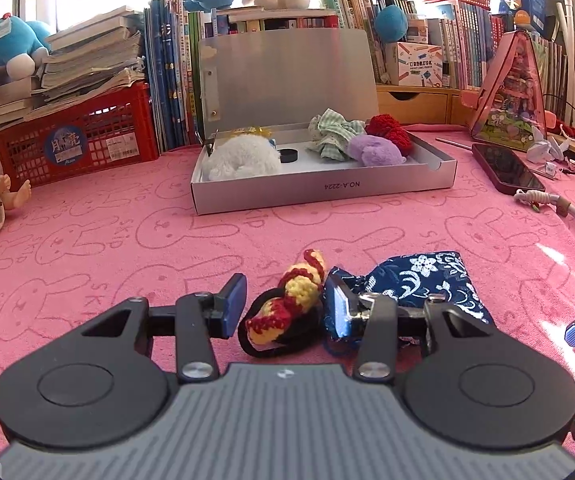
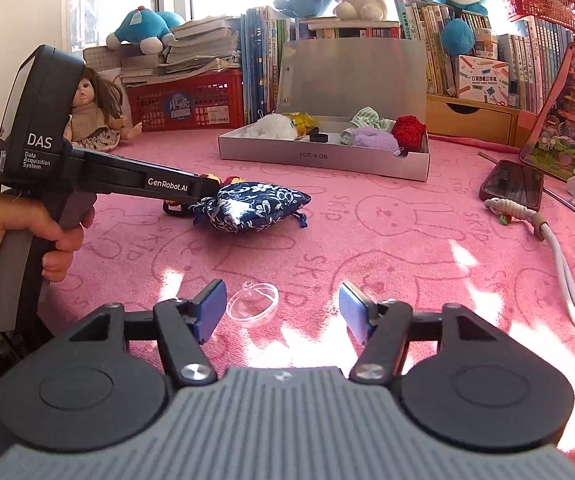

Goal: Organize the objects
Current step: 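Move the left tool to the yellow-red knitted toy while the right tool reaches the clear plastic ring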

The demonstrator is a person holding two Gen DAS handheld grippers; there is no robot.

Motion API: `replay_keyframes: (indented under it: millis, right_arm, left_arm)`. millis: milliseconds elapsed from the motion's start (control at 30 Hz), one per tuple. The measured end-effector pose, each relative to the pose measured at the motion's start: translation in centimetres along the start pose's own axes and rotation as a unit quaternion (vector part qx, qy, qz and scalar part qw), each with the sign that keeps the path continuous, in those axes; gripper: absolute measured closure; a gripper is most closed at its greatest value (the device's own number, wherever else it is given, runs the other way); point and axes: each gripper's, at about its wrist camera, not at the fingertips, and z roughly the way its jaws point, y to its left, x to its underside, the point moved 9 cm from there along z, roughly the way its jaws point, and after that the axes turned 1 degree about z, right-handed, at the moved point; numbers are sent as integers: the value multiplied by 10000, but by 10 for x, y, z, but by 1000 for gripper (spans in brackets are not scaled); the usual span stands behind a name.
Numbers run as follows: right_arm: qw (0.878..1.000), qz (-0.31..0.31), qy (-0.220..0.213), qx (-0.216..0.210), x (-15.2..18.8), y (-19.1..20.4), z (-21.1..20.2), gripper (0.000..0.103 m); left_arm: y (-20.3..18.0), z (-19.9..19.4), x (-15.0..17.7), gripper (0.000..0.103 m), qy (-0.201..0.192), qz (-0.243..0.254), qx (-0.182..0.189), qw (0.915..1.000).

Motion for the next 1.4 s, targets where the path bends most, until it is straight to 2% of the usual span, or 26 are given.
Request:
replay_keyframes:
  millis: [33,67,133,200,267,433,567,700,800,1033,1100,1167,1333,1400]
  right_arm:
    - [10000,-54,8,10,0,1,0,41]
    - [10000,-82,7,22,1,2,0,42]
    - [10000,-63,11,9,3,3,1,44]
    - [10000,-23,15,3,4,4,2,45]
    - [10000,-44,0,24,4,4,2,45]
    - [10000,-48,-2,35,4,4,1,46]
    - [10000,-32,-8,84,4,3,1,49]
    - [9996,-62,-32,261,3,0,1,62]
    - [9996,-41,-41,285,4,-2,1,63]
    - [9994,-61,-80,344,4,-1,2,61]
    - [9991,-84,-98,402,4,-1,3,49]
    - [9990,-72,-103,437,4,-2,3,49]
    - [9994,-2,-86,324,4,-1,1,49]
    - [9996,10,-90,253,4,0,0,49]
  left_arm:
    - [2,0,0,53,3,-51,-37,10000]
    - [6,-1,-1,60,-25,-133,-138,9998]
    - [13,-4,-2,85,-60,-224,-406,9989]
    - [18,-6,-2,85,-61,-245,-472,9986]
    - [19,-4,-1,85,0,-276,-355,9990]
    - [21,-1,0,83,-1,-254,-474,9986]
    - [22,9,2,59,147,-290,-481,9983]
    - [25,15,2,57,179,-372,-475,9980]
    - [26,15,2,57,185,-466,-428,9978]
    - [28,21,1,56,189,-531,-350,9978]
    - [30,24,1,50,232,-641,-322,9972]
    - [33,27,2,46,282,-816,-288,9958]
    - [33,28,3,46,290,-919,-261,9950]
    - [32,26,3,52,270,-920,-240,9951]
